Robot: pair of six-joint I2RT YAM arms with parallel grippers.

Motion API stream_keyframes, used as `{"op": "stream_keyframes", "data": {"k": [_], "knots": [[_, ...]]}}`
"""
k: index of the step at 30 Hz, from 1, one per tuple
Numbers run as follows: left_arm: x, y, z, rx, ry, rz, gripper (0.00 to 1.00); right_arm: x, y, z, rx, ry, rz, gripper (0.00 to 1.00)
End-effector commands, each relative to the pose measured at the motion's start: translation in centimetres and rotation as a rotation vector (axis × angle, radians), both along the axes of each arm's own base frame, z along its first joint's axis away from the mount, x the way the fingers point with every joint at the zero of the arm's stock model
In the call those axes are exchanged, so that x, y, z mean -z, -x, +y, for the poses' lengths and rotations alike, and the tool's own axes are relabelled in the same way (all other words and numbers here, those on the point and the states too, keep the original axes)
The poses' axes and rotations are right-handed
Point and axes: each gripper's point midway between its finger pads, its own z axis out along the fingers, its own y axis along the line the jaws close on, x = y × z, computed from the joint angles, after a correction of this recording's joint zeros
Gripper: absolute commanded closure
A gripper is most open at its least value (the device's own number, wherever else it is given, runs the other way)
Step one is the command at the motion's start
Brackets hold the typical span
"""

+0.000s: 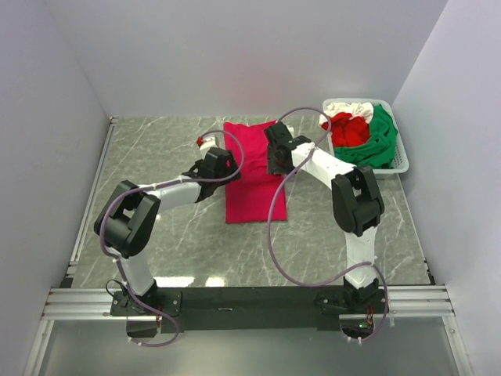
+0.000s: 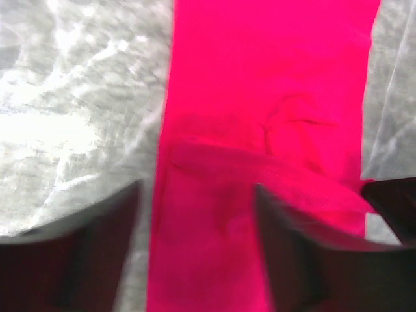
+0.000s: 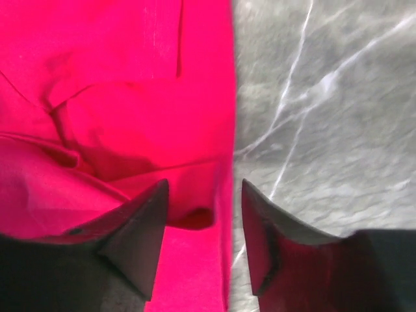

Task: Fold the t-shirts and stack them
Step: Fold the tshirt

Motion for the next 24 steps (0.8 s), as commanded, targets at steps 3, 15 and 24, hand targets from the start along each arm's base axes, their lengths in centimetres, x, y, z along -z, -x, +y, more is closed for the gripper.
{"op": "stream_keyframes", "data": {"k": [3, 15, 24], "knots": [[-4.6, -0.3, 0.3, -0.087, -0.023, -0.121, 0.04, -5.8, -0.6, -1.4, 0.031, -0.013, -0.136, 0.35], [-4.4, 7.3, -10.6, 0.150, 0.158, -0.194, 0.01, -6.5, 4.2, 1.8, -0.120, -0.230, -0.106, 0.39], [-0.9, 9.3, -14.0, 0.271, 0.227, -0.186, 0.01, -4.2, 3.0, 4.6, -0.201, -0.272, -0.006, 0.41]]}}
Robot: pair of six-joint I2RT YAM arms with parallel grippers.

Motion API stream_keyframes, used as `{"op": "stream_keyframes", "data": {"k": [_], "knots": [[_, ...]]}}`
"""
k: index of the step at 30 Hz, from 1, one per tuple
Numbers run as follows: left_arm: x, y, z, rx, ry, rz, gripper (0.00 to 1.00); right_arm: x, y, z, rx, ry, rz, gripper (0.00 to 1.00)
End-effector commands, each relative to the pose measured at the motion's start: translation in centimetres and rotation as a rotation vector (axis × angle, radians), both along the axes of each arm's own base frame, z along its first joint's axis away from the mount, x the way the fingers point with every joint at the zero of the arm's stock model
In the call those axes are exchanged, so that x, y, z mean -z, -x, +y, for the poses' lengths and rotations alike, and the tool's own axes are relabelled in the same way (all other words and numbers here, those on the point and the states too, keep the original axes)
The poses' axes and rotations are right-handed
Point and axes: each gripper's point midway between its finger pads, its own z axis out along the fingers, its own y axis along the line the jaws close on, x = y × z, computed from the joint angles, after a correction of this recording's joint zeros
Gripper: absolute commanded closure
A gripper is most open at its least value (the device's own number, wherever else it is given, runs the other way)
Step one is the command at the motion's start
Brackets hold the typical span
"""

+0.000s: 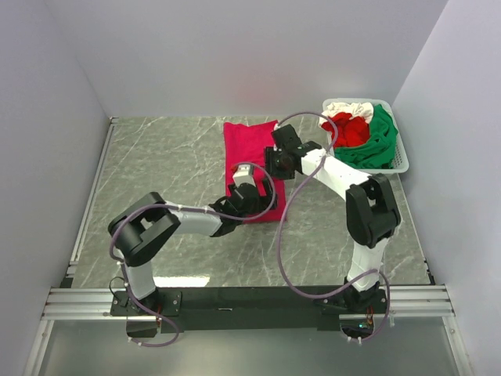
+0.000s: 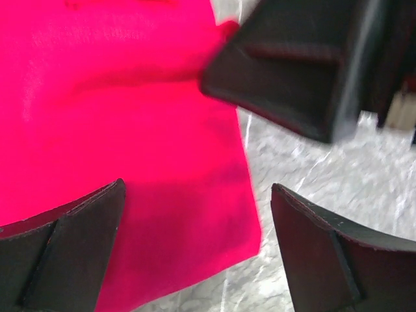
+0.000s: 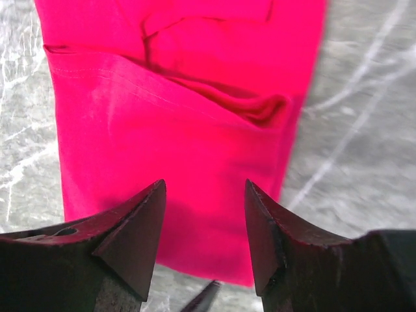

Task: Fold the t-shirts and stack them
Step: Fold the tshirt

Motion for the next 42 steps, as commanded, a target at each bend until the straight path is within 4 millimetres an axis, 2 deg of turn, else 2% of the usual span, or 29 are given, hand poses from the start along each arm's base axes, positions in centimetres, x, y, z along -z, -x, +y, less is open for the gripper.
{"op": "stream_keyframes", "data": {"k": [1, 4, 5, 6, 7, 9, 10, 12, 13, 16, 21, 26, 27, 28, 29, 30, 31, 32, 33, 34, 35, 36, 37, 38, 39, 40, 41, 42], "knots": [[0.1, 0.6, -1.7, 0.053, 0.068, -0.026, 0.01, -0.8, -0.9, 2.2, -0.065, -0.057, -0.002, 0.42], [1.4, 1.3, -2.3, 0.096, 0.052, -0.032, 0.01, 0.6, -1.2, 2.6, -0.076, -0.048, 0.027, 0.43], [2.4, 1.6, -2.2, 0.104, 0.037, -0.025, 0.01, 1.6, -1.3, 2.5, -0.073, -0.035, 0.050, 0.43], [2.6, 1.9, -2.5, 0.119, 0.029, -0.031, 0.01, 1.6, -1.7, 2.6, -0.074, -0.032, 0.046, 0.43], [3.1, 2.1, -2.4, 0.125, 0.019, -0.025, 0.01, 2.7, -1.7, 2.5, -0.071, -0.011, 0.075, 0.43], [4.2, 3.0, -2.2, 0.136, 0.000, -0.011, 0.01, 2.8, -2.4, 2.7, -0.073, 0.005, 0.078, 0.43], [4.4, 3.1, -2.0, 0.134, -0.003, -0.006, 0.01, 4.0, -2.3, 2.5, -0.068, 0.029, 0.104, 0.43], [5.4, 4.0, -1.3, 0.133, -0.026, 0.012, 0.01, 4.2, -3.3, 2.2, -0.049, 0.061, 0.096, 0.43], [5.5, 4.3, -1.0, 0.130, -0.032, 0.015, 0.01, 5.1, -3.3, 1.8, -0.040, 0.084, 0.115, 0.43], [6.5, 5.5, 0.1, 0.121, -0.050, 0.038, 0.01, 6.0, -3.8, 1.1, -0.014, 0.131, 0.119, 0.43], [8.3, 8.4, 1.9, 0.125, -0.086, 0.084, 0.01, 5.7, -4.5, 0.0, 0.028, 0.151, 0.100, 0.43], [8.6, 11.2, 2.5, 0.158, -0.115, 0.103, 0.01, 3.5, -4.3, 0.1, 0.028, 0.124, 0.062, 0.43], [8.5, 11.6, 2.4, 0.164, -0.118, 0.103, 0.01, 3.7, -3.7, -0.1, 0.027, 0.126, 0.071, 0.43], [7.8, 11.8, 2.2, 0.161, -0.113, 0.090, 0.01, 2.2, -3.7, -0.1, 0.028, 0.102, 0.039, 0.43], [7.3, 12.4, 1.7, 0.180, -0.110, 0.083, 0.01, 1.8, -3.4, -0.1, 0.029, 0.093, 0.031, 0.43], [7.2, 12.8, 1.7, 0.186, -0.124, 0.083, 0.01, 2.1, -2.5, -0.6, 0.032, 0.095, 0.042, 0.43], [6.2, 12.9, 1.4, 0.184, -0.114, 0.069, 0.01, -0.1, -2.3, -0.6, 0.038, 0.068, -0.004, 0.43], [5.3, 13.3, 0.5, 0.198, -0.106, 0.055, 0.01, -0.9, -1.9, -0.9, 0.044, 0.063, -0.022, 0.42], [5.0, 13.6, 0.6, 0.199, -0.118, 0.056, 0.01, -0.6, -0.7, -1.4, 0.048, 0.072, -0.013, 0.41], [3.3, 13.4, -0.1, 0.191, -0.095, 0.030, 0.01, -2.9, -0.2, -1.6, 0.055, 0.042, -0.062, 0.41], [2.6, 13.7, -0.5, 0.194, -0.089, 0.021, 0.01, -3.5, 0.4, -1.9, 0.061, 0.040, -0.077, 0.40], [2.4, 13.9, -0.3, 0.191, -0.112, 0.022, 0.01, -2.9, 1.8, -2.5, 0.066, 0.048, -0.062, 0.39], [1.0, 13.8, -0.4, 0.183, -0.096, 0.003, 0.01, -4.7, 2.5, -2.7, 0.070, 0.021, -0.106, 0.39], [-0.1, 13.6, -0.6, 0.165, -0.088, -0.015, 0.01, -5.1, 3.4, -2.5, 0.068, 0.008, -0.114, 0.38], [-0.8, 13.5, -0.6, 0.155, -0.084, -0.023, 0.01, -4.0, 4.8, -3.1, 0.072, 0.023, -0.092, 0.38], [-1.8, 13.5, -0.2, 0.147, -0.080, -0.029, 0.01, -5.1, 5.6, -3.4, 0.078, 0.006, -0.122, 0.37], [-2.4, 13.5, -0.1, 0.134, -0.068, -0.032, 0.01, -5.0, 6.5, -3.3, 0.078, -0.002, -0.120, 0.37], [-3.0, 13.4, 0.4, 0.114, -0.063, -0.039, 0.01, -3.7, 8.0, -3.7, 0.074, 0.013, -0.091, 0.37]]}}
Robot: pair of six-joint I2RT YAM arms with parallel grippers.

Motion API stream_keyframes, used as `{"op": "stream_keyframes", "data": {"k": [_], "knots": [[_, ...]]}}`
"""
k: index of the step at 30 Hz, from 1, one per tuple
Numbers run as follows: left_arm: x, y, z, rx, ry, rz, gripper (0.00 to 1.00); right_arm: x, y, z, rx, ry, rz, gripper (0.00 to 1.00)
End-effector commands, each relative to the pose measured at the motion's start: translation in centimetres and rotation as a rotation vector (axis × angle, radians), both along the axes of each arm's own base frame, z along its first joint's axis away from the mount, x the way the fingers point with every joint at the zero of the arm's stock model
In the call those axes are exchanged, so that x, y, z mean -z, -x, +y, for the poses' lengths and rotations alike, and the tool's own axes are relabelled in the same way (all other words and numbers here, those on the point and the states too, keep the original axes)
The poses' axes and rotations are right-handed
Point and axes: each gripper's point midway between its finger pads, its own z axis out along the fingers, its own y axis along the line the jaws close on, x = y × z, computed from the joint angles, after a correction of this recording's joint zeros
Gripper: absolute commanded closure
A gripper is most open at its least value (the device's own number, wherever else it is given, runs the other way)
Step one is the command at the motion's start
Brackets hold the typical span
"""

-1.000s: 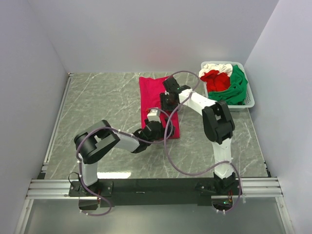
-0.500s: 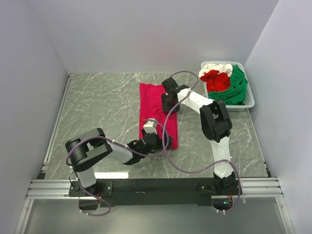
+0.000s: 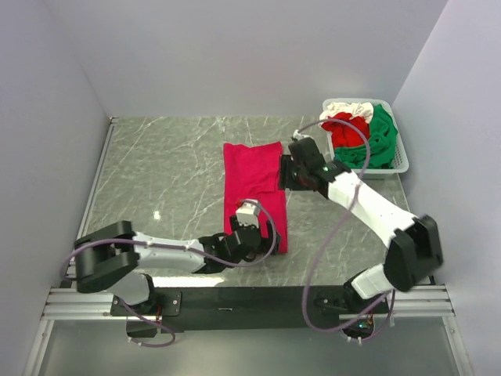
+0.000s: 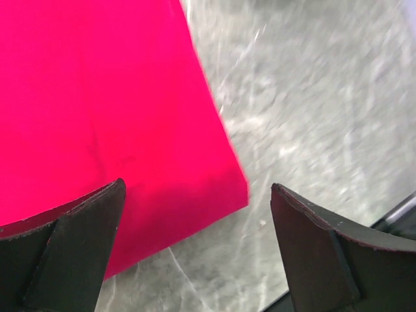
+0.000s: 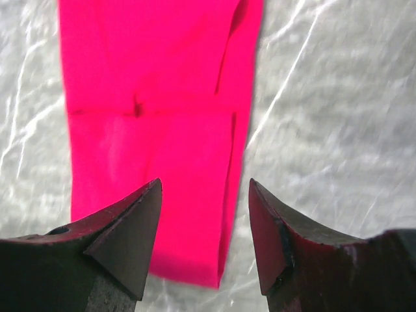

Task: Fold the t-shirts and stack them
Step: Fold the tshirt

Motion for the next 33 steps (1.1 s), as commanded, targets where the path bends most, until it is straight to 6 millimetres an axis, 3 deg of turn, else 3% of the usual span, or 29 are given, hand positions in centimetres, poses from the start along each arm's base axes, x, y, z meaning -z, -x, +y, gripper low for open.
{"op": "stream_keyframes", "data": {"k": [1, 4, 8, 13, 19, 26, 33], "knots": [[-4.6, -0.9, 1.2, -0.098, 0.060, -0.039, 0.01, 0.9, 3.2, -0.4, 0.028, -0.014, 0.002, 0.37], [-5.0, -1.0, 3.9, -0.187, 0.041, -0.019, 0.01, 2.7, 6.3, -0.5, 0.027, -0.003, 0.038, 0.37], [-2.6, -0.3, 8.2, -0.309, -0.082, 0.069, 0.01, 5.3, 10.0, -0.3, 0.016, 0.004, 0.099, 0.37], [0.9, 1.0, 10.9, -0.364, -0.124, 0.183, 0.01, 7.3, 13.1, 0.8, 0.008, 0.004, 0.152, 0.37], [2.5, 1.3, 12.5, -0.415, -0.090, 0.252, 0.01, 9.8, 14.7, 1.0, 0.017, 0.037, 0.208, 0.37], [2.7, 1.5, 13.8, -0.435, -0.110, 0.264, 0.01, 12.4, 16.3, -0.2, 0.049, 0.111, 0.266, 0.41], [2.7, 2.0, 15.2, -0.457, -0.106, 0.280, 0.01, 14.1, 16.9, -0.2, 0.050, 0.123, 0.302, 0.47]]}}
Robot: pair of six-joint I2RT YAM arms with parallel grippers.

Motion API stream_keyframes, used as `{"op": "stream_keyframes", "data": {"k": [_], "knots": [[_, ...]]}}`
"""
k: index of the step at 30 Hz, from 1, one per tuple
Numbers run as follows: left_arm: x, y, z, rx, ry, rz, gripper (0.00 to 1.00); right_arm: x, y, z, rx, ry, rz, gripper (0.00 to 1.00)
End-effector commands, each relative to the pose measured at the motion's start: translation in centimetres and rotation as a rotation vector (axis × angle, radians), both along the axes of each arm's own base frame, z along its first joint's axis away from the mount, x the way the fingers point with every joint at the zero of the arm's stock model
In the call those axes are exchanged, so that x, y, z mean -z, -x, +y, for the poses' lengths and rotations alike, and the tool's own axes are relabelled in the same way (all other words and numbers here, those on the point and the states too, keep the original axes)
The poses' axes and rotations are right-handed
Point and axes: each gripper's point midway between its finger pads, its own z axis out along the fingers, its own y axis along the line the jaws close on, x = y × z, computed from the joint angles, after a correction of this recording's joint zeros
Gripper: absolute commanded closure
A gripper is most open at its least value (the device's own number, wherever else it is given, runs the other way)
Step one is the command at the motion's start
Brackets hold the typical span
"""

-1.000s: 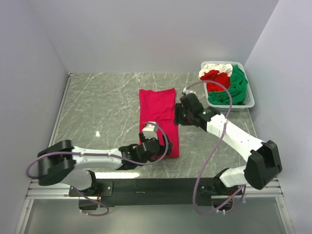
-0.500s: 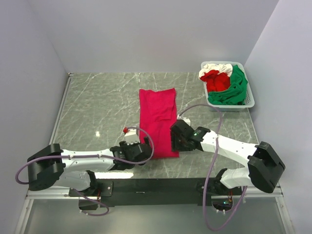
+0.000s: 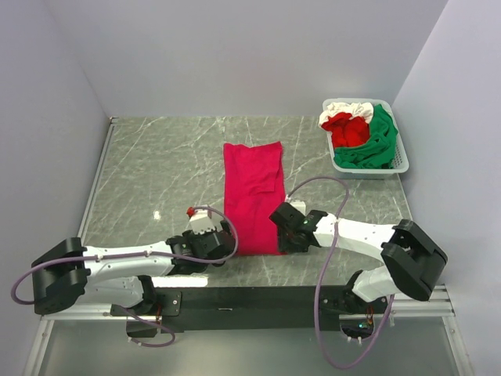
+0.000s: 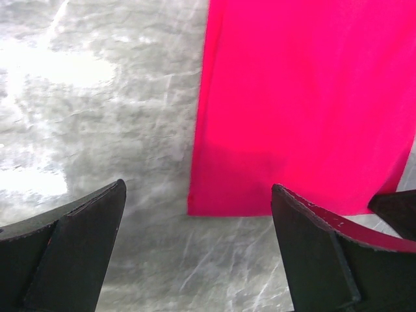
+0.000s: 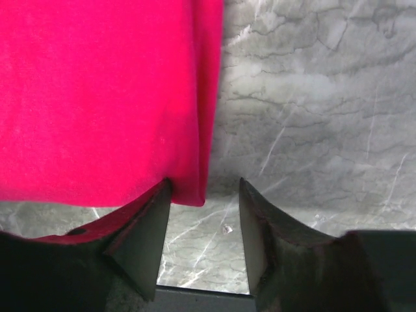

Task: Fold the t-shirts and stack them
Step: Fold the tshirt

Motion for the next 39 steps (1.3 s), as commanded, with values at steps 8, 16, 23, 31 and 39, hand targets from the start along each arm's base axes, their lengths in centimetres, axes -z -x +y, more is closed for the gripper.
{"op": "stream_keyframes", "data": {"k": [8, 16, 23, 31, 39], "knots": [[0.6, 0.8, 2.2, -0.062, 0.006, 0.037, 0.01, 1.4, 0.3, 1.2, -0.009, -0.007, 0.016, 0.61], [0.9, 1.4, 2.4, -0.053, 0.039, 0.055, 0.01, 2.5, 1.3, 1.0, -0.014, -0.001, 0.050, 0.95], [2.4, 1.9, 2.4, -0.054, 0.042, 0.092, 0.04, 2.1, 1.3, 0.7, -0.007, 0.007, 0.035, 1.00], [2.4, 0.3, 2.5, -0.071, 0.034, 0.056, 0.14, 2.1, 1.5, 0.6, -0.007, 0.008, 0.035, 1.00], [3.3, -0.4, 1.4, -0.020, -0.081, 0.082, 0.30, 2.0, 1.6, 0.5, 0.000, 0.005, 0.030, 1.00]]}}
